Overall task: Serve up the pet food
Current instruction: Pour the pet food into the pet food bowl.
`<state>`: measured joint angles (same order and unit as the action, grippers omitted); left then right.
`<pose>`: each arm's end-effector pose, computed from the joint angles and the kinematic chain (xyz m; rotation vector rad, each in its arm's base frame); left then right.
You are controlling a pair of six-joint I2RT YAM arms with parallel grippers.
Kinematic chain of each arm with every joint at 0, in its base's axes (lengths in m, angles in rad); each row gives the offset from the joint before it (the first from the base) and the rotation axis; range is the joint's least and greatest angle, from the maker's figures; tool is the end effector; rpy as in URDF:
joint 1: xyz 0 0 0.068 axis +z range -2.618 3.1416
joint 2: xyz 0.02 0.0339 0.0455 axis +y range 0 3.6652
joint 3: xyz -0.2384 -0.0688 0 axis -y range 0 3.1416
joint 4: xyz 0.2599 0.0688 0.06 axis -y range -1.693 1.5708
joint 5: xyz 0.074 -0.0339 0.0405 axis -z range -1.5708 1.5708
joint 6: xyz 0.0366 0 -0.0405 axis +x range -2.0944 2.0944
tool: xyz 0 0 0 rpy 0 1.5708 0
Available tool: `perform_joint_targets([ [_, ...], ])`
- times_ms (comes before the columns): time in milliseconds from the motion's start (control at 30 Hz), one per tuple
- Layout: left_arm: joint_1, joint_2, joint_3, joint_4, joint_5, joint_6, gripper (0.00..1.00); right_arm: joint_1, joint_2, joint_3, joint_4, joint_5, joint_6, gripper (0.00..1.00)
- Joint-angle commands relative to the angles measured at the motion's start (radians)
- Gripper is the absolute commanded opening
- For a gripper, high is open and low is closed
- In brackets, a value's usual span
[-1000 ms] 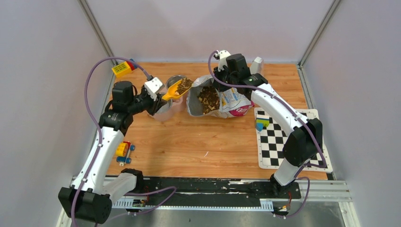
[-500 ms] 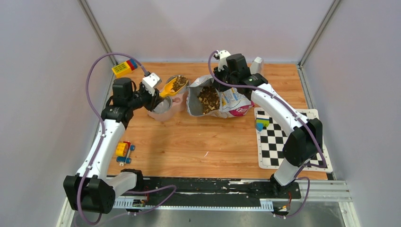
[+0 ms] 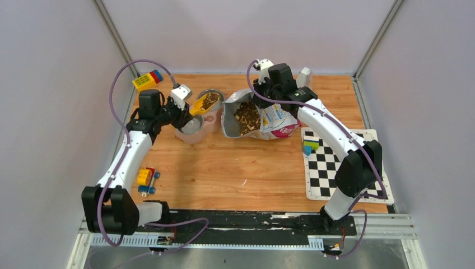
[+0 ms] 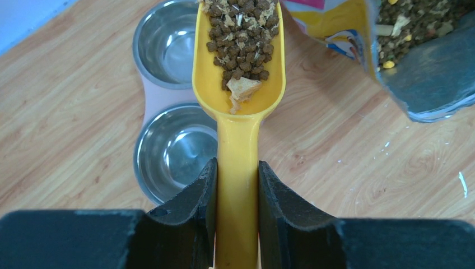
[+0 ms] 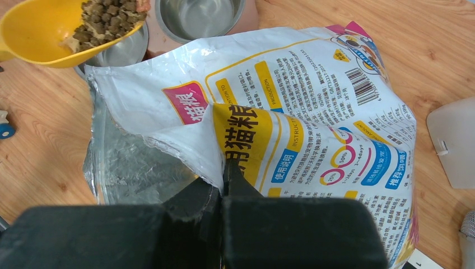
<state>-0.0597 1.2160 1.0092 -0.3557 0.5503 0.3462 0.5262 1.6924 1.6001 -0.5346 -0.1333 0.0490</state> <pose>0.2912 -0.0366 0.2863 0.7235 1.9371 -0.4100 0.3456 0.2064 0.3212 -0.6007 2.1483 0.4655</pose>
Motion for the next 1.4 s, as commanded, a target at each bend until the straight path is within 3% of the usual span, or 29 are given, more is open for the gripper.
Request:
perform_joint_targets([
  [0,0.010,0.056,0.066,0.051,-0.023,0.023,0.00,-0.020,-0.034,0.040,0.015,0.021,-0.018,0.00],
  [567,0.013,0.319,0.238,-0.060,-0.145,0.118,0.00,-0.020,-0.049,0.027,0.015,0.019,-0.017,0.00],
  [1367,-0.044,0.508,0.457,-0.268,-0.324,0.211,0.00,-0.020,-0.047,0.024,0.011,0.011,-0.014,0.00],
])
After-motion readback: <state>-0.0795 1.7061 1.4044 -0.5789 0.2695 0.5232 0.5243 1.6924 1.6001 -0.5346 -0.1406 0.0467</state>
